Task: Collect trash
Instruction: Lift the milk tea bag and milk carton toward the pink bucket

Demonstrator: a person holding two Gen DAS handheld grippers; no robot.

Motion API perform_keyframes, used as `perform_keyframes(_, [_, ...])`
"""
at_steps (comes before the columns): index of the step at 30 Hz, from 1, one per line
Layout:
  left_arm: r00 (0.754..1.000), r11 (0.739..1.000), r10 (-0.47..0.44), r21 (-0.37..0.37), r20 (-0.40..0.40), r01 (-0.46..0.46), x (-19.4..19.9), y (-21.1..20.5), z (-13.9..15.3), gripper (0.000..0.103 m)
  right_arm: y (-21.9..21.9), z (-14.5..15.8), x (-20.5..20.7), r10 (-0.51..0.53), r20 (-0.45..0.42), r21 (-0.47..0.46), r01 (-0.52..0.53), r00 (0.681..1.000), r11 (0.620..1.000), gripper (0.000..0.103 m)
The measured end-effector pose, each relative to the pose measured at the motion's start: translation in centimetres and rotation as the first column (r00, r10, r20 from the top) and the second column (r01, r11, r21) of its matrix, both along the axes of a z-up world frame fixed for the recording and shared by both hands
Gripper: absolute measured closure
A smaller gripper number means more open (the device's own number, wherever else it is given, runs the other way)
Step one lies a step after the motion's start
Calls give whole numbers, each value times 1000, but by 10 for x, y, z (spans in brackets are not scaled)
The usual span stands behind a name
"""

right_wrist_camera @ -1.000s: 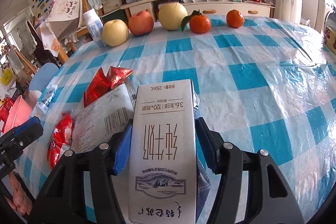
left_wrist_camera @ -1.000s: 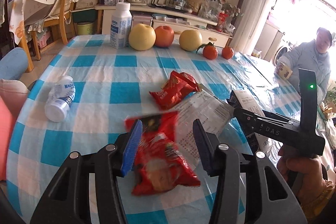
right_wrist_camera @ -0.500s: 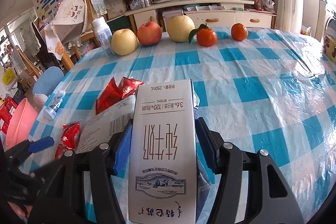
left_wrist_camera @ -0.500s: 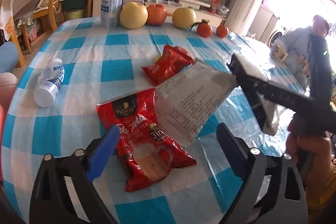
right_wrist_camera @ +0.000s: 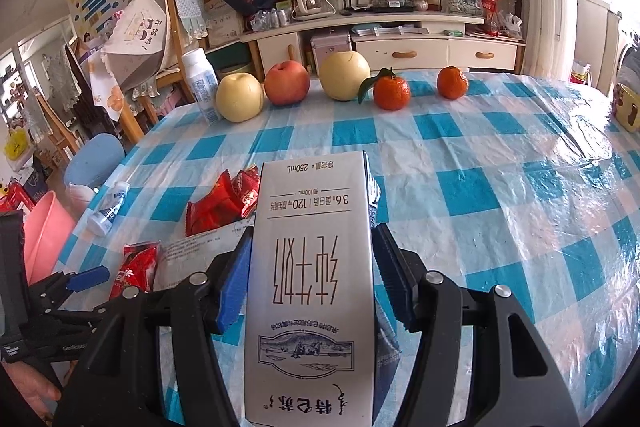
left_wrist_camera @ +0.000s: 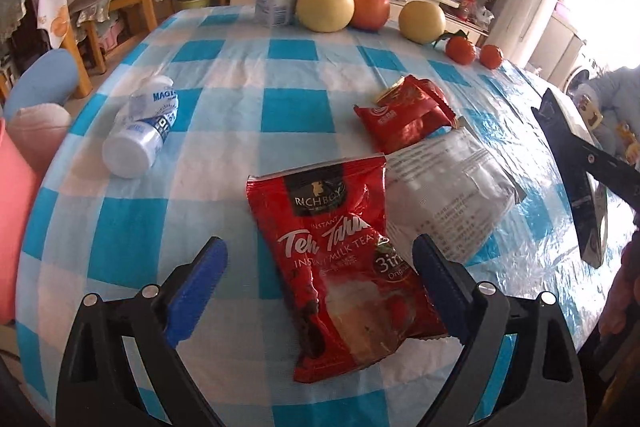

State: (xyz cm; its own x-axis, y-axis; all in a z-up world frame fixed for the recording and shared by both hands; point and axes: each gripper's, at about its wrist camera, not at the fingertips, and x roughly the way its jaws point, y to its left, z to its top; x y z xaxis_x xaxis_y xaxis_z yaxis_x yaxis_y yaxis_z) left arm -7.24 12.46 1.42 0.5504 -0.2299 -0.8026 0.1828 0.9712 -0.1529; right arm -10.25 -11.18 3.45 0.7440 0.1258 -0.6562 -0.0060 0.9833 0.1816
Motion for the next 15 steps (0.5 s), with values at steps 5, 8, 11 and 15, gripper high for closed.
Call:
perform_keyframes(5, [1000,1000,9,-18,3,-9,1,-1,-1,35,8,2,-2,40,7,8,-40,999,999,43])
perform_keyframes(8, [1000,998,24,-55,-1,-24,1,3,1,45,14,4,-3,62,11,24,-62,998,998,43])
perform_keyframes(11, [999,995,34,-92,-9,-35,2,10,3,50,22,4,-2,89,0,66,-89,996,994,43])
perform_keyframes(15, [999,993,50,-111,0,-50,0,19,7,52,38,2,-1,130,-19,111,-128,991,986,43])
